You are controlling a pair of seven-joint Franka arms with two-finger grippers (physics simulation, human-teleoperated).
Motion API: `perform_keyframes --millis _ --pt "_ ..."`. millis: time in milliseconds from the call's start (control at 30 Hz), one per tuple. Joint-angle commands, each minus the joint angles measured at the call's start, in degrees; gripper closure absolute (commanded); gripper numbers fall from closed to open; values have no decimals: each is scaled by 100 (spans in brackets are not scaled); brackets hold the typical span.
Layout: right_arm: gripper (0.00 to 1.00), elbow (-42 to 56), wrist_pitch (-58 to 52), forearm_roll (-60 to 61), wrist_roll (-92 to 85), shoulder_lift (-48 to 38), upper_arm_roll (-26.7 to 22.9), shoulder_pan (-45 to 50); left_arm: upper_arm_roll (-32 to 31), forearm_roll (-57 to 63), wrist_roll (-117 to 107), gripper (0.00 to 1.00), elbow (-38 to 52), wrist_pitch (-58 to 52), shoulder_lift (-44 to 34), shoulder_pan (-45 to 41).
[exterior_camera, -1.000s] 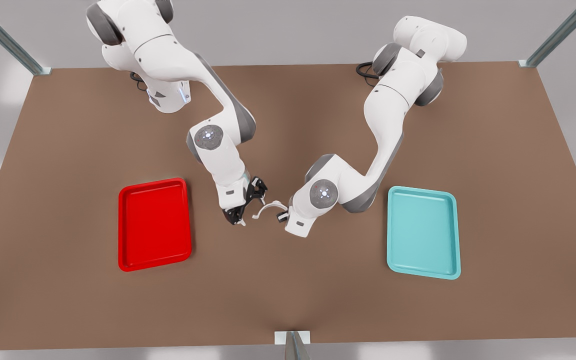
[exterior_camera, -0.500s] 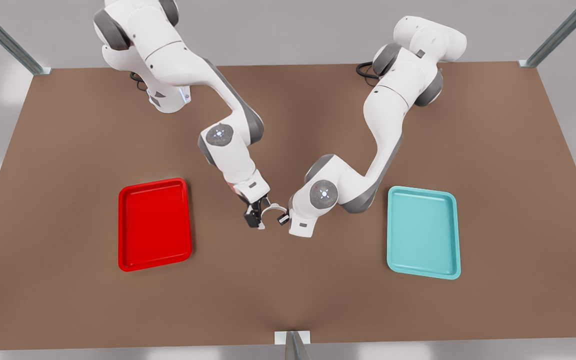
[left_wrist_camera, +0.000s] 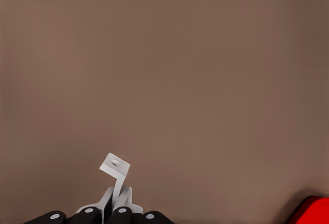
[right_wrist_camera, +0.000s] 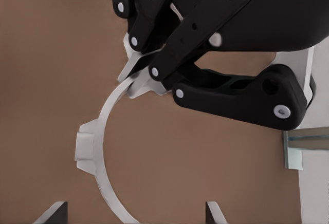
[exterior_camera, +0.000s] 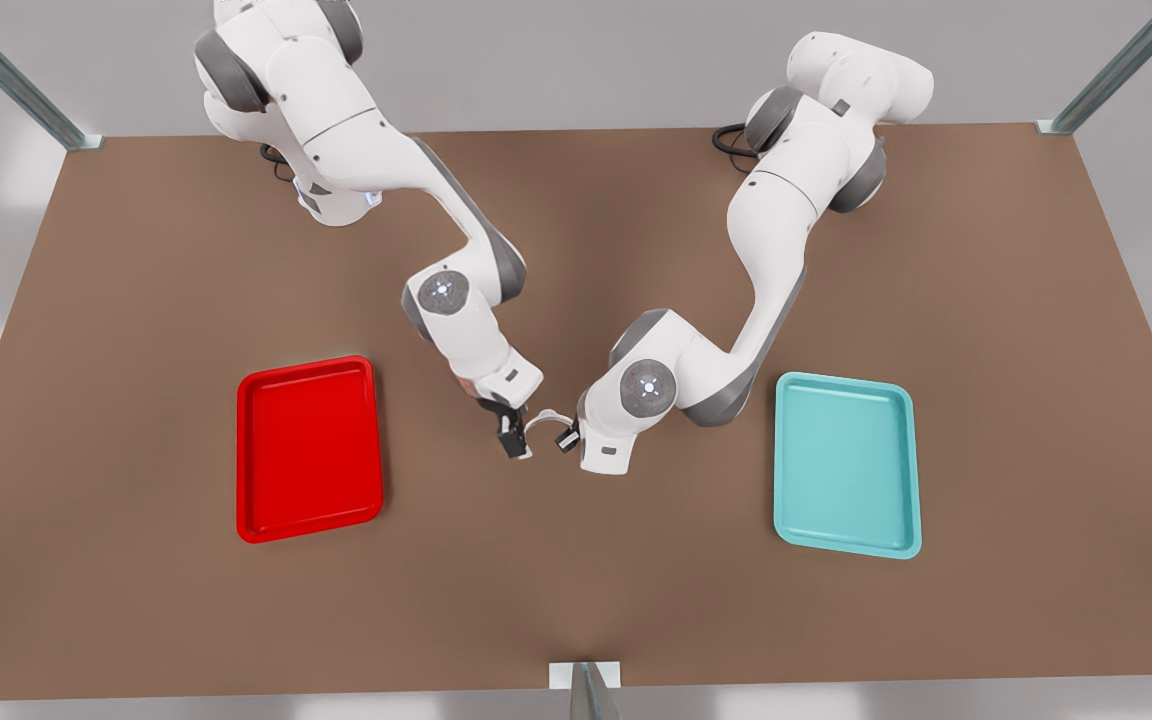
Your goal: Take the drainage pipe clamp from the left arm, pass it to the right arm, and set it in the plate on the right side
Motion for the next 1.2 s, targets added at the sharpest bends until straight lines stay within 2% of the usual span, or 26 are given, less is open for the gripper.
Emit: perform_keyframes --millis 0,200,300,467,500,533,567,933,1167 --pt "0 18 607 41 -1244 165 19 35 -2 -12 -247 79 3 54 -10 0" --pt "1 88 879 41 -1200 367 19 61 -2 -12 -265 79 12 71 -10 0" --pt "12 97 897 41 -1165 385 28 70 -2 -12 -282 79 12 150 -10 0" --pt "79 159 888 41 -1165 385 28 96 -2 -12 -300 79 12 159 -10 0" --pt "79 159 888 41 -1156 385 19 123 -2 -12 -353 79 12 159 -10 0" --pt "79 159 888 50 -1156 385 19 123 -2 -12 -361 31 12 168 -10 0" --pt "79 159 888 58 -1139 385 19 123 7 -21 -519 1 12 211 -10 0" --pt "79 246 879 58 -1147 481 28 35 -11 -47 -564 0 20 -52 -63 62" --pt "79 246 879 50 -1147 490 19 44 -11 -65 -564 0 38 -1115 -758 220"
